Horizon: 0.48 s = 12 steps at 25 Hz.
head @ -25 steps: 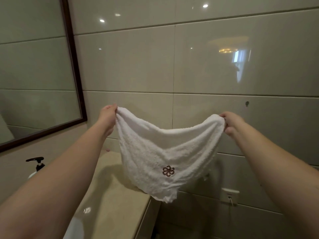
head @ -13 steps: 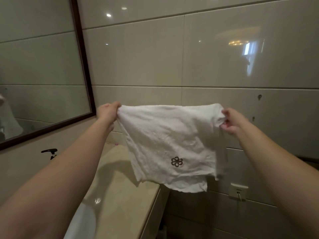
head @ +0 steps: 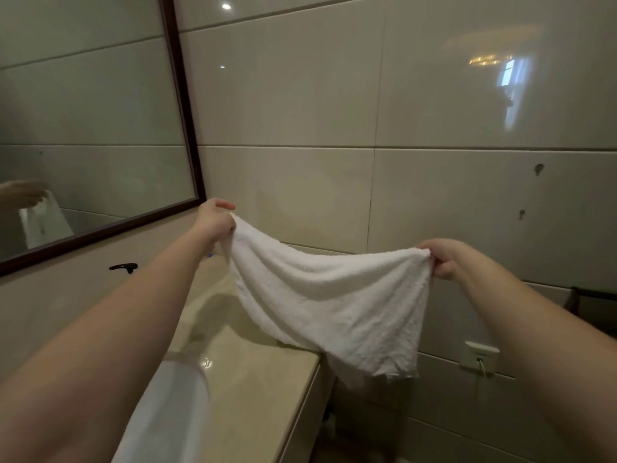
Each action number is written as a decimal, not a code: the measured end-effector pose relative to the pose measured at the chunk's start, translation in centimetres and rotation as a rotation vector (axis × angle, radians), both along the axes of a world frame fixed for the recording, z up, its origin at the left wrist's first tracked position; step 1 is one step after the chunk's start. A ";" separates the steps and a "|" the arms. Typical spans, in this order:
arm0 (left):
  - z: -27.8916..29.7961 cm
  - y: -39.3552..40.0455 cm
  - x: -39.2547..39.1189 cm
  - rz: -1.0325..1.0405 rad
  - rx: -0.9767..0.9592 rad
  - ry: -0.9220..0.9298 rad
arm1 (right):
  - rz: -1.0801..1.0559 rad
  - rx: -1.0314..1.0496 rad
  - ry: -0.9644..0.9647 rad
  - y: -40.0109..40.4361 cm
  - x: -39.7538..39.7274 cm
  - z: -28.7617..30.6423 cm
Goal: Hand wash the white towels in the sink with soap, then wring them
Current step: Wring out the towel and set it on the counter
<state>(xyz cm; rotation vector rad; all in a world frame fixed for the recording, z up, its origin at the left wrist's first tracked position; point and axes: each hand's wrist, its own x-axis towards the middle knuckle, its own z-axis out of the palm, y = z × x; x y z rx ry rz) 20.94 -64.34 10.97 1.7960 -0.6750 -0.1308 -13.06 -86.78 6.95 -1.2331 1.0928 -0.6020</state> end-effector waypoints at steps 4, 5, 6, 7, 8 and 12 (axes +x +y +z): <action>-0.5 0.3 -0.1 -0.070 -0.026 0.020 | 0.074 -0.045 0.141 0.1 -1.4 -2.0; -0.5 0.3 -0.2 -0.090 -0.021 0.041 | 0.079 -0.019 0.156 0.2 -1.9 -2.7; -0.5 0.2 -0.5 -0.103 -0.017 0.055 | 0.089 0.016 0.185 0.6 -2.4 -3.2; -0.5 0.1 -0.8 -0.106 -0.026 0.065 | 0.088 0.005 0.257 0.9 -2.7 -3.9; -0.5 -0.1 -1.2 -0.102 -0.044 0.070 | 0.084 -0.055 0.351 1.2 -3.0 -4.6; -0.6 -0.3 -2.3 -0.073 -0.093 0.036 | 0.173 -0.179 0.588 2.5 -3.7 -5.8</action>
